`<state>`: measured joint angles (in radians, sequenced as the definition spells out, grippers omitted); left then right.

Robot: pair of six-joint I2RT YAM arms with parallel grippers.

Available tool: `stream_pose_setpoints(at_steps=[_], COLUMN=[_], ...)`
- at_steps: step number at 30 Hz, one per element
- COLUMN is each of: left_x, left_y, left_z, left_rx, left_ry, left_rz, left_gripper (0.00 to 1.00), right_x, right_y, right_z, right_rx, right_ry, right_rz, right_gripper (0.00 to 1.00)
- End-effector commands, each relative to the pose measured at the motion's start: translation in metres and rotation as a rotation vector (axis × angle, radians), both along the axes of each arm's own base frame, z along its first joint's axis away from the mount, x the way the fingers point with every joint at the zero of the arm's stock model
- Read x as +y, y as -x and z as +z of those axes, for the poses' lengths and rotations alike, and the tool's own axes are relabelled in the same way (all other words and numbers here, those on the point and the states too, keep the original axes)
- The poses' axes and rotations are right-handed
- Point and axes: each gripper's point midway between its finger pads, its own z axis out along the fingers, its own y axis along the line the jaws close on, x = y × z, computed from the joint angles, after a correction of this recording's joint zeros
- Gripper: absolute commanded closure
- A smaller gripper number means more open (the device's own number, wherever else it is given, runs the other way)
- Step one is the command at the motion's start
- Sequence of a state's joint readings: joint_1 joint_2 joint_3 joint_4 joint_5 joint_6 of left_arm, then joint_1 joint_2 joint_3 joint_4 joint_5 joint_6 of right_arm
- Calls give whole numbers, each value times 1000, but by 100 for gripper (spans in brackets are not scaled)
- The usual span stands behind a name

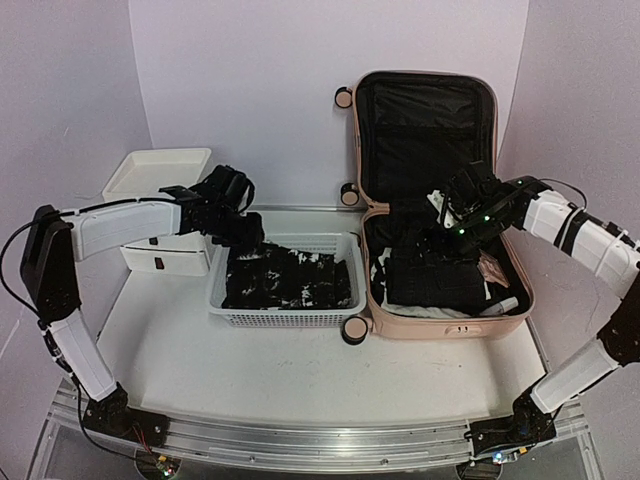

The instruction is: Open, take out, and arrange the luggage

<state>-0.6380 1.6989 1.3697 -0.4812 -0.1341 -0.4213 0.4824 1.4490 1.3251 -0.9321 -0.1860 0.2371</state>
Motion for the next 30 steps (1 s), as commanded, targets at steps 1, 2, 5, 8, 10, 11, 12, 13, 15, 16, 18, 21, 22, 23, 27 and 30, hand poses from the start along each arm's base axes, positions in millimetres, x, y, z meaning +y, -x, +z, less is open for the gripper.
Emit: stream_pose_setpoints(at_steps=[1,2,5,8,10,11,12,13,15,16,18,21,22,23,27,30], left_x=[2,3,4,4,3,1,1,1,-1,-2,-2,-4,-5,-7,-17,-25], left_y=[-39,-46,-64,-76,-78,-76,-71,-65,-54,-49,-44,-37,-36,-35,-26,-11], left_z=[-7,-11,-27,-59,-87,-101,-114,-124,-135,-139,-137,-112,-100,-85,-20,22], left_rx=[-60,-66,-75,-36,17,50,85,116,159,175,183,159,143,121,31,-18], left_ry=[-124,-148,-212,-260,-282,-282,-286,-276,-243,-235,-219,-176,-159,-137,-27,67], left_rz=[14,20,36,33,12,-6,-13,-18,-33,-43,-55,-68,-75,-85,-142,-213], left_gripper=[61,62,64,64,62,61,60,59,55,53,51,45,42,40,30,24], right_x=[-7,-8,-11,-16,-18,-17,-18,-17,-16,-16,-13,-8,-9,-11,-27,-45], right_y=[2,2,2,1,0,-1,-3,-4,-8,-11,-15,-19,-22,-24,-29,-31], right_z=[12,12,11,5,-1,-4,-8,-10,-16,-19,-23,-32,-33,-34,-36,-39], right_rx=[-54,-56,-53,-53,-39,-29,-18,-9,10,20,48,91,95,100,122,177], right_ry=[12,15,31,61,72,77,82,86,99,109,123,141,156,176,241,163], right_rz=[0,0,1,-5,-11,-11,-16,-18,-23,-24,-20,8,9,7,-29,-92], right_gripper=[8,8,8,8,8,8,8,8,8,8,8,9,9,9,10,13])
